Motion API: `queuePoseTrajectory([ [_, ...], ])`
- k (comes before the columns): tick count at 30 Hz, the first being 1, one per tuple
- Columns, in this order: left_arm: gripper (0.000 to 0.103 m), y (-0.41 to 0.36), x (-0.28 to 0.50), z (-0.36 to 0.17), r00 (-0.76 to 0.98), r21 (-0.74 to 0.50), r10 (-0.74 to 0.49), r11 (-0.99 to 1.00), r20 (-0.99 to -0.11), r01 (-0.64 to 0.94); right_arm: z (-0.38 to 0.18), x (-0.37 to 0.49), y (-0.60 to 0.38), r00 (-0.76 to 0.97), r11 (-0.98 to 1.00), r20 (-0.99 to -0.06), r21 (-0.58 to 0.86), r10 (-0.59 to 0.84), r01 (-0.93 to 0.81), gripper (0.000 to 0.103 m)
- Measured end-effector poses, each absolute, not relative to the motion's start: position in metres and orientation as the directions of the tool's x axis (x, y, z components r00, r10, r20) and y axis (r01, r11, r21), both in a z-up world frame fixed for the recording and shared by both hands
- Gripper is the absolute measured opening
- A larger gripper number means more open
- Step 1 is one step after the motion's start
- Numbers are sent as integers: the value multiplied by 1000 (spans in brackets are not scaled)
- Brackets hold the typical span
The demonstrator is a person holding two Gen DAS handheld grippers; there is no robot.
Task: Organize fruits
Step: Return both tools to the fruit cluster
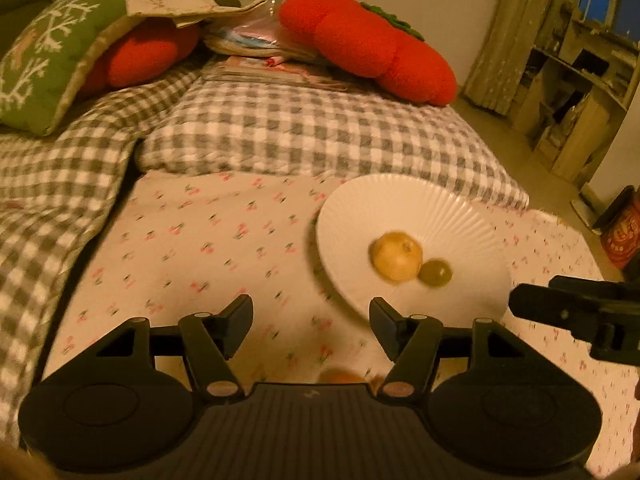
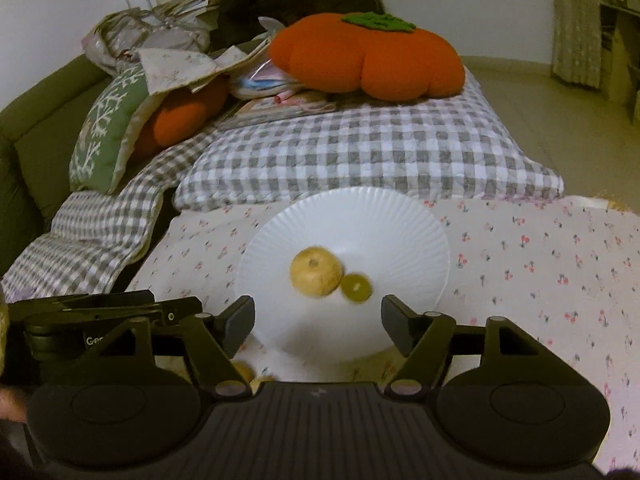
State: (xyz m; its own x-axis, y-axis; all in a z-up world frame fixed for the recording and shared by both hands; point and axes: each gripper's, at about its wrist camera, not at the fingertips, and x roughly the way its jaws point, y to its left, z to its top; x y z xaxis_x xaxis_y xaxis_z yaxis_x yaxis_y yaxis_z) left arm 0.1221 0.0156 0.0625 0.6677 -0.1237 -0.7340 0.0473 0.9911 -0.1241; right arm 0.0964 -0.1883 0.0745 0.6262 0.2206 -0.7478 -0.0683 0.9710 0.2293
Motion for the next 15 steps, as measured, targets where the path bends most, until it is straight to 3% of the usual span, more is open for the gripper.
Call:
queuePoseTrajectory([
  [15, 69, 36, 74, 58, 621, -177, -136, 984, -772, -4, 82, 45, -151, 594, 961, -756, 205, 277, -187, 93],
])
